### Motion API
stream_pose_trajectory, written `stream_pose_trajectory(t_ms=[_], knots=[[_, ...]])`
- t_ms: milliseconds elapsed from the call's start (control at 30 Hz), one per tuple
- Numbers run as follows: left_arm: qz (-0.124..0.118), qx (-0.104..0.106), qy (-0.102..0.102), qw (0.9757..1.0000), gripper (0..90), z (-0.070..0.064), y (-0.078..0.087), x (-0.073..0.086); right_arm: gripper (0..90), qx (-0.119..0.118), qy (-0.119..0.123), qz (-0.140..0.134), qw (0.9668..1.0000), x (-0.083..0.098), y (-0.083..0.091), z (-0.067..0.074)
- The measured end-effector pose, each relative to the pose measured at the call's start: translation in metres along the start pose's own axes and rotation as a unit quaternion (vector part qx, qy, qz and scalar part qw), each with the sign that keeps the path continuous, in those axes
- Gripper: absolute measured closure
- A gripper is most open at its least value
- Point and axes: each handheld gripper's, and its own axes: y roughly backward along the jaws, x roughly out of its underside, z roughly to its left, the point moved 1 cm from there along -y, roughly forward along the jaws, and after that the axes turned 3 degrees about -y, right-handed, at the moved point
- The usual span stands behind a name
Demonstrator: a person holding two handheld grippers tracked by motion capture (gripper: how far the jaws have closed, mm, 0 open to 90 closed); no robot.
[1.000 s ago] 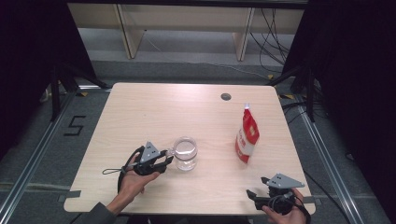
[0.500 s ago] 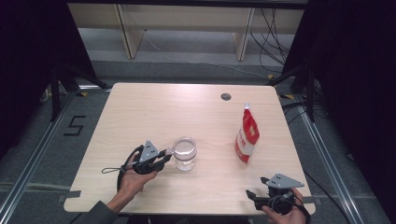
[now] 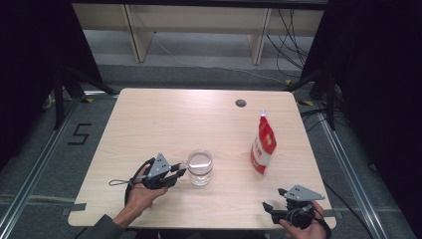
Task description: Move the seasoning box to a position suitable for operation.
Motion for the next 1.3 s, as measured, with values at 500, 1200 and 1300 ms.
stream_pose_trajectory(t_ms=[500, 1200, 1300], knots=[[-0.008, 0.041, -0.017, 0.999, 74.3, -0.018, 0.001, 0.0, 25.4, 0.0, 0.009, -0.005, 0.9999, 0.0, 0.001, -0.001], [-0.014, 0.075, -0.021, 0.9968, 74.3, -0.038, -0.004, -0.002, 25.4, -0.009, 0.013, -0.009, 0.9998, -0.003, -0.002, 0.004], [-0.014, 0.077, -0.02, 0.9967, 74.1, -0.04, -0.004, -0.002, 25.4, -0.014, 0.02, -0.006, 0.9997, -0.004, -0.003, 0.005]])
